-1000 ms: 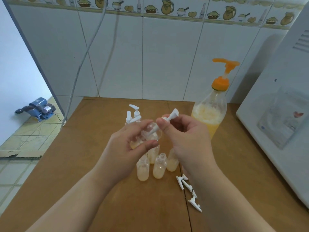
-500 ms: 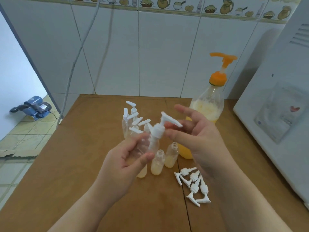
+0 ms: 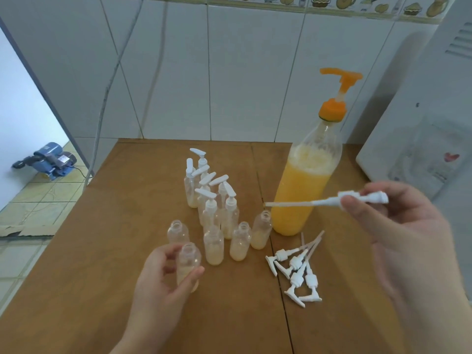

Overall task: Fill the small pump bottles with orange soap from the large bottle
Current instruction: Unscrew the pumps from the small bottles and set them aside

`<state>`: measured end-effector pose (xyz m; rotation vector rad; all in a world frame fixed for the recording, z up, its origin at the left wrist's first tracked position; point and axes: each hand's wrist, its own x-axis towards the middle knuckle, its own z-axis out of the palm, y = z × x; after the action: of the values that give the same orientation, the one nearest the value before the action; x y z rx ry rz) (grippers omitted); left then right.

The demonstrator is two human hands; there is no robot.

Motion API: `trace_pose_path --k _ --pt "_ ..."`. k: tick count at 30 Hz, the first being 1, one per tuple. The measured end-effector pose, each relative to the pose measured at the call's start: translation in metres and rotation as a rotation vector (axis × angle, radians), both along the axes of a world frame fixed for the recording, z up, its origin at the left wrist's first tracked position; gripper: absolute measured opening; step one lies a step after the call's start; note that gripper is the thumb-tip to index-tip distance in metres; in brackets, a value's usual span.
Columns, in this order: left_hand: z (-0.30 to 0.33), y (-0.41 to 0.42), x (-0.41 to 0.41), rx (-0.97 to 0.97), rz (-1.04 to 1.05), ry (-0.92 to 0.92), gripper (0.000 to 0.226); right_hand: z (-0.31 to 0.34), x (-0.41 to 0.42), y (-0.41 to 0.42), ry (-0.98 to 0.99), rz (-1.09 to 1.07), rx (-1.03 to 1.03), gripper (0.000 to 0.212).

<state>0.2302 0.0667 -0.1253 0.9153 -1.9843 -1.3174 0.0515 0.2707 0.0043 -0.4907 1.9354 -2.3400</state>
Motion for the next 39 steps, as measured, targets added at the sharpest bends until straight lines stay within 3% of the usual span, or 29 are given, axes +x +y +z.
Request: trace_pose_path --k 5,7,10,14,17,19,21,23,26,29,34,39 --pt "-0.017 -0.003 -0.005 0.069 0.056 -0.023 0.045 -0.058 -0.003 0.016 0.055 -0.245 0.460 0.022" --pt "-0.019 -0.002 -0.008 0.062 0.055 -0.027 0.046 -0.084 0.001 0.015 0.235 -0.269 0.646 0.030" --pt "-0.023 -0.003 -0.014 0.026 0.053 -0.018 0.049 -0.120 0.002 0.013 0.498 -0.246 0.858 0.036" --pt "-0.023 0.001 -0.008 -0.050 0.089 0.074 0.061 -0.158 0.001 0.011 0.417 -0.041 1.008 0.027" --pt "-0.024 -0.010 0.000 -0.191 0.226 0.181 0.067 -0.173 0.003 0.010 0.367 0.124 1.029 0.027" --pt "-0.016 -0.037 -0.006 -0.176 0.340 0.199 0.046 -0.175 0.002 0.010 0.358 0.144 1.041 0.027" --pt "0.000 -0.072 -0.023 -0.077 0.370 0.072 0.023 -0.174 0.001 0.011 0.362 0.123 1.046 0.026" --pt "0.014 -0.104 -0.045 0.005 0.262 -0.096 0.026 -0.171 0.002 0.012 0.366 0.095 1.034 0.023" --pt "0.022 -0.133 -0.079 0.040 -0.023 -0.304 0.051 -0.168 0.003 0.013 0.392 0.065 0.994 0.022" --pt "0.015 -0.147 -0.107 0.023 -0.178 -0.359 0.067 -0.164 0.007 0.015 0.415 0.067 0.945 0.031" --pt "0.002 -0.153 -0.132 0.036 -0.270 -0.402 0.061 -0.160 0.011 0.021 0.454 0.053 0.929 0.044" --pt "-0.004 -0.154 -0.135 0.041 -0.224 -0.372 0.040 -0.154 0.014 0.022 0.469 0.056 0.926 0.048"
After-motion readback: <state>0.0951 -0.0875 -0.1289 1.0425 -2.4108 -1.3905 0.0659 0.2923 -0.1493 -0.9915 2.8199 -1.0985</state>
